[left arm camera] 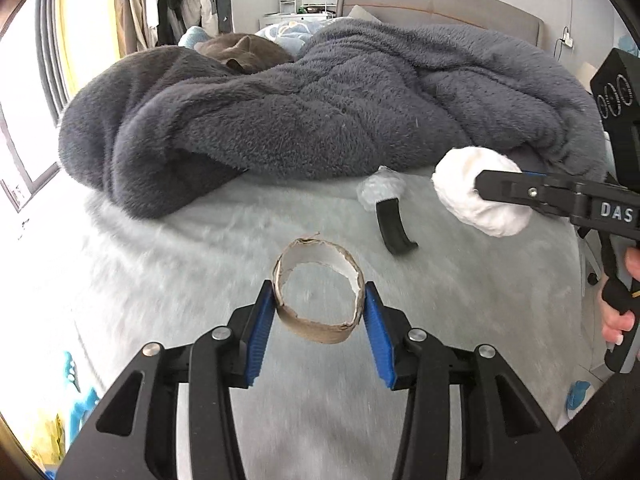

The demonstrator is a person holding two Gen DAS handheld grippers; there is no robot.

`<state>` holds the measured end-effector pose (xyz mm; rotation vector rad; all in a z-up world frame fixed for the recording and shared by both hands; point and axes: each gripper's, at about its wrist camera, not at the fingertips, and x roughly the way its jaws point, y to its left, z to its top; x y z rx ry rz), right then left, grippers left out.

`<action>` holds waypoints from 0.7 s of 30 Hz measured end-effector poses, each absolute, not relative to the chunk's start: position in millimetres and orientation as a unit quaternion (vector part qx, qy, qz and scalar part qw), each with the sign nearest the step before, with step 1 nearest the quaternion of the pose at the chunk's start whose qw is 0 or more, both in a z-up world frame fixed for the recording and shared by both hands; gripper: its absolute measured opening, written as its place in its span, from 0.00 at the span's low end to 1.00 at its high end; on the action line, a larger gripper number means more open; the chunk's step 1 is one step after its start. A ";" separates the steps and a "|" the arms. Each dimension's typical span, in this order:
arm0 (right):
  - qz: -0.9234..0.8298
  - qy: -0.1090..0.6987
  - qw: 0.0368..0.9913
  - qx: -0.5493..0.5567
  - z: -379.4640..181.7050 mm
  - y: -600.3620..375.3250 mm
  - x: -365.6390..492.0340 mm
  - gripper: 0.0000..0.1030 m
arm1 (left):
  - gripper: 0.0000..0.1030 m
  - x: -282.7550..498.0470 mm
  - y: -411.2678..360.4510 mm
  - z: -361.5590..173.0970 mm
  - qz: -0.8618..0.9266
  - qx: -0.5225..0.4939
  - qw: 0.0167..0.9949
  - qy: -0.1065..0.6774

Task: Collect trash
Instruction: 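Carry the cardboard ring over the bin and open the left tool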

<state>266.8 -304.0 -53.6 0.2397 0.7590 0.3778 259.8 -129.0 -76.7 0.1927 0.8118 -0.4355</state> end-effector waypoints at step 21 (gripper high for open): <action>0.212 0.370 0.898 0.110 -43.8 -231.2 192.8 0.32 | 0.46 182.0 -27.4 -59.4 -0.138 0.012 0.917 0.373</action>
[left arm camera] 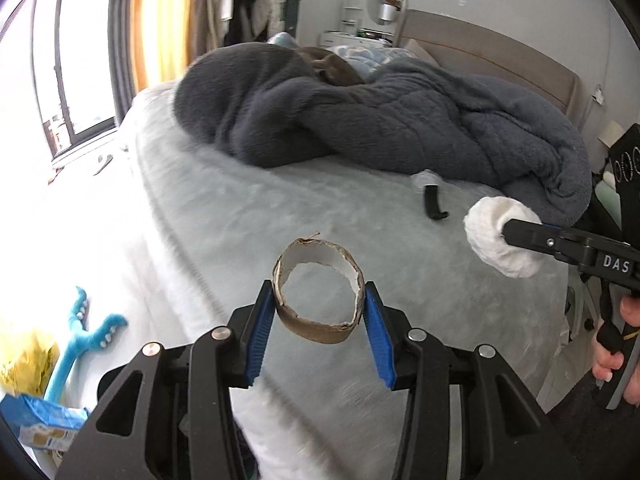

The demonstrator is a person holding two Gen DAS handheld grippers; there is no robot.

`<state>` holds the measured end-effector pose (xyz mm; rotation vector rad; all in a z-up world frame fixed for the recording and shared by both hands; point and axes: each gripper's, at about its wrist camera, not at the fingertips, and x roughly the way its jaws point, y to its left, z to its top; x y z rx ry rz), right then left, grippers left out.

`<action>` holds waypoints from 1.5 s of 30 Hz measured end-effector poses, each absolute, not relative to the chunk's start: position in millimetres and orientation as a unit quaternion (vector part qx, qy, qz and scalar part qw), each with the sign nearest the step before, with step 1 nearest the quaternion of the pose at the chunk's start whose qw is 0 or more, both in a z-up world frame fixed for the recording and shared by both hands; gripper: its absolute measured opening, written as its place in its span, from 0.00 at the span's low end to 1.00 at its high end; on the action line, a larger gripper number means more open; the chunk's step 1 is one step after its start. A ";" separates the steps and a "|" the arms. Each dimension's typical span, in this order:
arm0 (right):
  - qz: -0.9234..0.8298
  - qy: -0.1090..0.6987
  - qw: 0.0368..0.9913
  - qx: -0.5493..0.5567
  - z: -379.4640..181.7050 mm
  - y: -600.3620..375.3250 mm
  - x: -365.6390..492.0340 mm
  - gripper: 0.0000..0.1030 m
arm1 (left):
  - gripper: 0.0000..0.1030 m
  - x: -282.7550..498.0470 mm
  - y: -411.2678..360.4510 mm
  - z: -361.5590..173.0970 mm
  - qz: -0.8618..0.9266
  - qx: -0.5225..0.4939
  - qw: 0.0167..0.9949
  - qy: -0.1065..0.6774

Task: Collect trash
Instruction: 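Carry the cardboard ring over the bin and open the left tool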

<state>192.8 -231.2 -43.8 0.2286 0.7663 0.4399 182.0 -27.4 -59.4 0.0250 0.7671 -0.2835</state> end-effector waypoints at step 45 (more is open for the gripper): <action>0.375 0.378 0.846 0.006 -28.8 37.3 177.6 0.32 | 0.46 138.3 185.3 -191.4 0.008 -0.104 0.836 0.538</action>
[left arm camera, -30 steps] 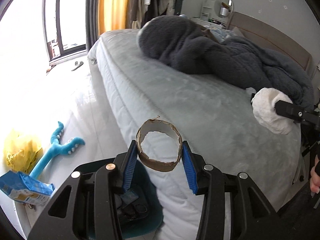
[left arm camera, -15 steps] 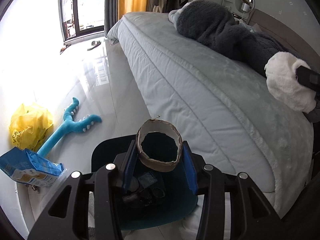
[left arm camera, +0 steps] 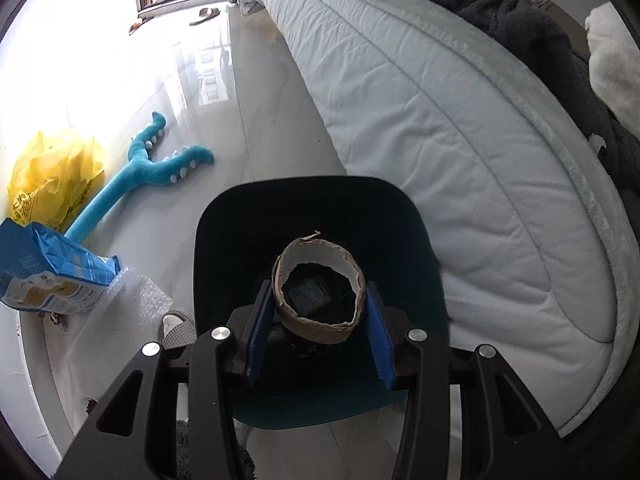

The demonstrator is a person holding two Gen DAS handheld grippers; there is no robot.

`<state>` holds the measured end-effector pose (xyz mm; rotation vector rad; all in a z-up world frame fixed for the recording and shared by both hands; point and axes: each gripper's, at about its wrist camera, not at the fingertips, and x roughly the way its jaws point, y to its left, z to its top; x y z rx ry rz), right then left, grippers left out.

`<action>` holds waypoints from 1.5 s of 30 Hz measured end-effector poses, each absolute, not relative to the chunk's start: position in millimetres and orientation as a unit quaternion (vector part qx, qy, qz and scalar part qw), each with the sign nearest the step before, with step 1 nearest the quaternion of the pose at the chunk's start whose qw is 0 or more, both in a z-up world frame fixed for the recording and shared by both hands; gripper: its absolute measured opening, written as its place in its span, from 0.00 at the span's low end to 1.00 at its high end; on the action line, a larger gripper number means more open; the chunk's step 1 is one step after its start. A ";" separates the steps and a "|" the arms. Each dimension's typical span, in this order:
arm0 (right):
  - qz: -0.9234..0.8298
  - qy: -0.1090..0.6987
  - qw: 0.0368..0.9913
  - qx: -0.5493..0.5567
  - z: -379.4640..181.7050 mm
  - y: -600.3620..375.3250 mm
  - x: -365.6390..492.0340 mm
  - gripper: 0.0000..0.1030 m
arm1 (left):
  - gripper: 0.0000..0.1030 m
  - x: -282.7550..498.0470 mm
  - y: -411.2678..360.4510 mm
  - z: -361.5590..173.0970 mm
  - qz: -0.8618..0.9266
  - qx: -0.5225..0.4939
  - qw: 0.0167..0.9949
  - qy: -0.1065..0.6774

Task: Collect trash
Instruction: 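Carry the cardboard ring over the bin and open the left tool, then move the right tool holding the tissue ball over the bin and open it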

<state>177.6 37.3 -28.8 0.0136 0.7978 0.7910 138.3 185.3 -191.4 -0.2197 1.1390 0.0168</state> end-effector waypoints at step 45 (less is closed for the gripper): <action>0.301 0.564 0.752 -0.160 -191.3 192.6 190.2 0.45 | 0.79 55.6 280.9 -112.9 0.018 -0.135 0.910 0.391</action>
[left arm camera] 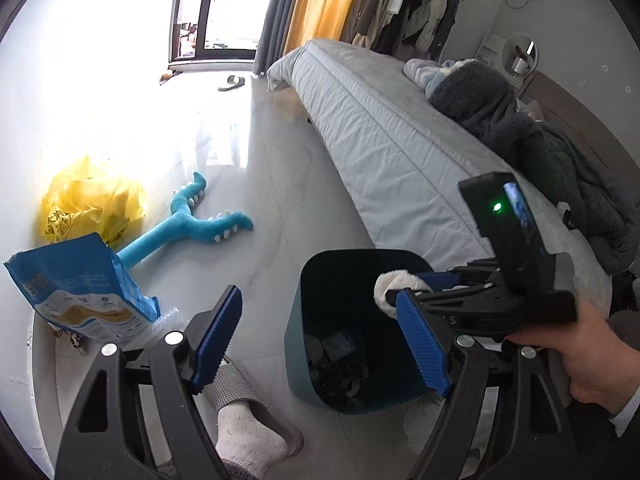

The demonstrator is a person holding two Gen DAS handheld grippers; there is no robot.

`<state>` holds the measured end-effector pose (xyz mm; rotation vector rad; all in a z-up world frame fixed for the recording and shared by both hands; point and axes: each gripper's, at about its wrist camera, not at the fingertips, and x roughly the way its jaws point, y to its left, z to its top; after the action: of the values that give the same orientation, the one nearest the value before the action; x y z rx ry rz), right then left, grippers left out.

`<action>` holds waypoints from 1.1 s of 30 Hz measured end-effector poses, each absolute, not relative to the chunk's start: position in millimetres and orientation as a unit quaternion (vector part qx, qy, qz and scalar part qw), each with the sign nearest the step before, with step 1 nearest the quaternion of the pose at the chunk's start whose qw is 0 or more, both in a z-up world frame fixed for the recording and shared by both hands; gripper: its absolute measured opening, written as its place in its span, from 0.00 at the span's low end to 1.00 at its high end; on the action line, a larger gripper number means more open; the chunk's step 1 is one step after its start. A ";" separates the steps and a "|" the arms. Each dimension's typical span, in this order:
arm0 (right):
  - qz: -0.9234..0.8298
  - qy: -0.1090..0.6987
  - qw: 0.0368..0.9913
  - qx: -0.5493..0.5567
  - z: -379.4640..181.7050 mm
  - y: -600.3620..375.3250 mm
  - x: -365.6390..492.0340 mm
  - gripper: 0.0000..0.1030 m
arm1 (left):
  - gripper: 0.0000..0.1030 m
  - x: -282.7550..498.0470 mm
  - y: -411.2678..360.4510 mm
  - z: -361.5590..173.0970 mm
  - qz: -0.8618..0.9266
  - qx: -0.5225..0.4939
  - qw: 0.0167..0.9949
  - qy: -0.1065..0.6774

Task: Collect trash
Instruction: 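Move the right tool holding the tissue ball over the bin and open it, then swing both tools back over the bed toward the remaining trash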

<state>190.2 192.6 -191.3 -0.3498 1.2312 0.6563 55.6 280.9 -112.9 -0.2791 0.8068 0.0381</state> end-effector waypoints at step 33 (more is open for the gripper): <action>0.320 0.440 0.834 -0.091 -92.8 101.7 202.0 0.74 | 0.89 75.7 203.2 -16.5 -0.037 -0.069 0.956 0.283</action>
<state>202.0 101.7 -92.8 -0.1925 0.9320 0.6784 75.7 203.2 -16.5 -0.1401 0.5752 -0.0758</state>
